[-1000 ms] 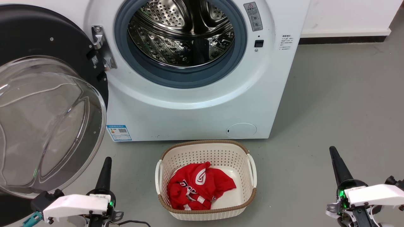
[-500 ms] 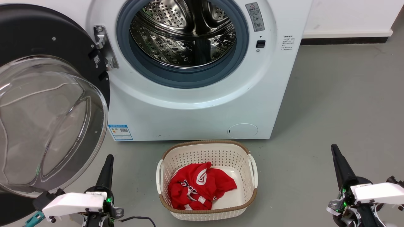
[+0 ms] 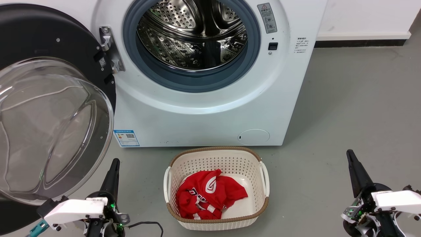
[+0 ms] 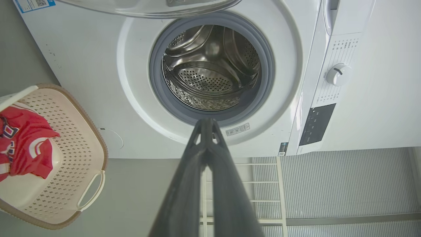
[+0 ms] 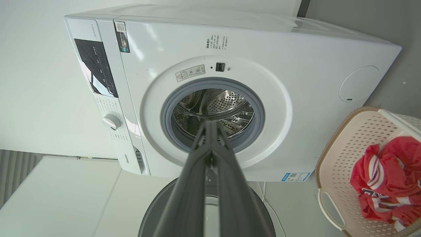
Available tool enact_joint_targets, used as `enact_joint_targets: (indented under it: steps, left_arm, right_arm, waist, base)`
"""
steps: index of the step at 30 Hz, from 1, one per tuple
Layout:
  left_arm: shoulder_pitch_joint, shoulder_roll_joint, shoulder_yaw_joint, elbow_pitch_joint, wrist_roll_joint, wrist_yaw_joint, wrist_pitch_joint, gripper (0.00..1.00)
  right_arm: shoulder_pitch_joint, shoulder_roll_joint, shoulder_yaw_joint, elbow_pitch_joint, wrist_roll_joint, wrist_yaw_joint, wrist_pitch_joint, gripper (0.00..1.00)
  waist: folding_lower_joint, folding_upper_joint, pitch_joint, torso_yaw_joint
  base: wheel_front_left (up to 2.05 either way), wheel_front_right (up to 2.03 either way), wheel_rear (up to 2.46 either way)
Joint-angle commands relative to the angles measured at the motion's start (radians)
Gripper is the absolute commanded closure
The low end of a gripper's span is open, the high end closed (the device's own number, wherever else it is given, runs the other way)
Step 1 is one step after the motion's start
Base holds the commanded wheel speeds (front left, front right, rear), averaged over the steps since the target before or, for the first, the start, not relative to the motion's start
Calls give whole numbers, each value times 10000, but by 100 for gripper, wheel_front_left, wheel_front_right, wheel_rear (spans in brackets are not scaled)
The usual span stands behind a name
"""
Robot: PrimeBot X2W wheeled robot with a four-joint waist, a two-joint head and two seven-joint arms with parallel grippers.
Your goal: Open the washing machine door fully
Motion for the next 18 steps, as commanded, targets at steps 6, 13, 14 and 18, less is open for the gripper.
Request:
enact_joint_targets:
  steps: [6, 13, 14, 18]
  left_arm:
    - [-237, 19, 57, 113, -599, -86, 157, 100]
    - [-264, 18, 63, 176, -939, -104, 249, 100]
    - [-263, 18, 63, 176, -936, -104, 247, 100]
    - [-261, 18, 63, 175, -936, -104, 245, 100]
  right_arm:
    - [-206, 27, -93, 92, 579, -3, 175, 100]
    - [-262, 47, -150, 132, 869, -3, 245, 100]
    - [-262, 48, -154, 131, 859, -3, 251, 100]
    - [-264, 63, -169, 130, 834, -3, 250, 100]
  waist:
    - [0, 0, -6, 27]
    - [0, 0, -11, 48]
    - [0, 0, -11, 48]
    - [0, 0, -11, 48]
  base:
    - [0, 0, 0]
    - [0, 0, 0]
    - [0, 0, 0]
    - [0, 0, 0]
